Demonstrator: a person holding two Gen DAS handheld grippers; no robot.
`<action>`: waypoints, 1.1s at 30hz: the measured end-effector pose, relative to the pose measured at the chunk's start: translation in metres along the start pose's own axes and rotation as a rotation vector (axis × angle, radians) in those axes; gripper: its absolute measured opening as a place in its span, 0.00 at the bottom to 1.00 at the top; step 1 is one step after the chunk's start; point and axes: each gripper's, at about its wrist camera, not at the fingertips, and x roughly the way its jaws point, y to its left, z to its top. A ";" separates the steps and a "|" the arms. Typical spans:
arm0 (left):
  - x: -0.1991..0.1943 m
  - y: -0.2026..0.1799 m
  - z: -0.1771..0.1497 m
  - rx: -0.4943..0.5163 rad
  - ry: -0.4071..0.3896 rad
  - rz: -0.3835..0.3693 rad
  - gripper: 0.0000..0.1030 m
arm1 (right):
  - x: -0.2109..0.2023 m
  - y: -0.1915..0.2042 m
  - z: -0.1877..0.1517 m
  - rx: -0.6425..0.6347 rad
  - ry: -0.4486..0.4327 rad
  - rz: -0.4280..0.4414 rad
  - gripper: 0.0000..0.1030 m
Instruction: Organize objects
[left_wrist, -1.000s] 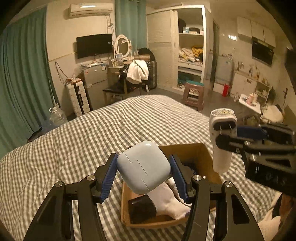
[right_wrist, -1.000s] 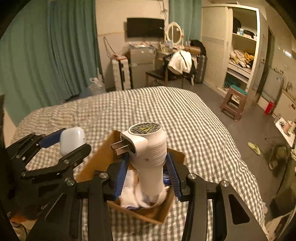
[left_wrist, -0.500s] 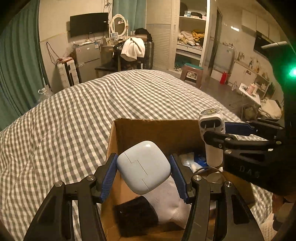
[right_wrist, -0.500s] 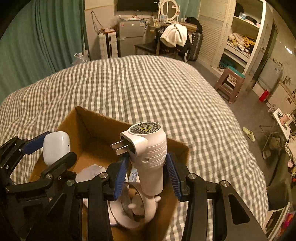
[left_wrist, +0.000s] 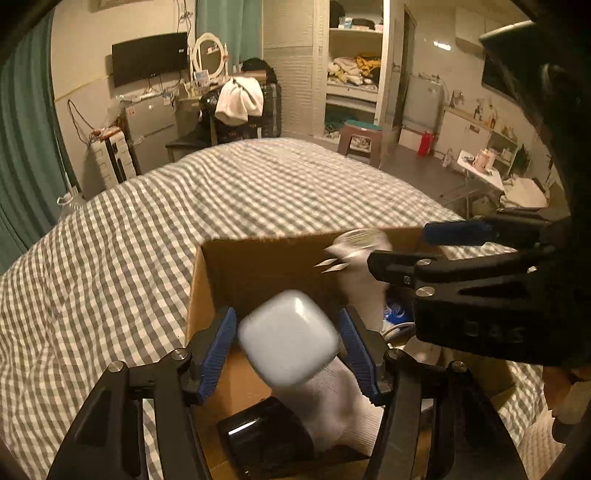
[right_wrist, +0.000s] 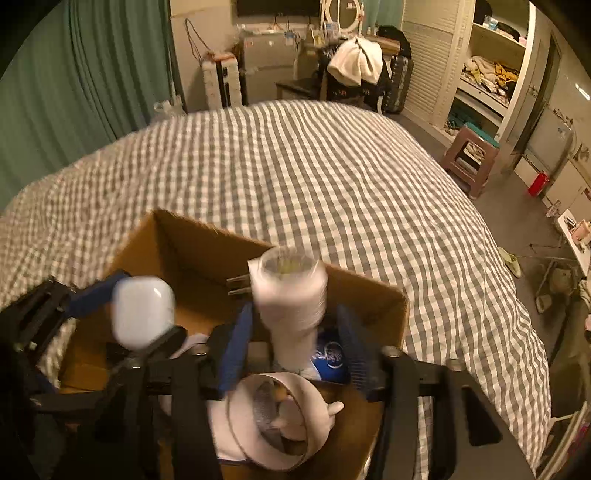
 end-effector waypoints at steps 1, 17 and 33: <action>-0.006 -0.001 0.002 -0.005 -0.013 -0.002 0.74 | -0.007 0.000 0.001 0.005 -0.015 -0.002 0.62; -0.147 -0.021 0.039 -0.024 -0.260 0.073 0.98 | -0.180 -0.005 0.008 0.057 -0.301 -0.061 0.81; -0.262 -0.019 0.012 -0.077 -0.410 0.070 1.00 | -0.329 -0.002 -0.071 0.144 -0.511 -0.106 0.97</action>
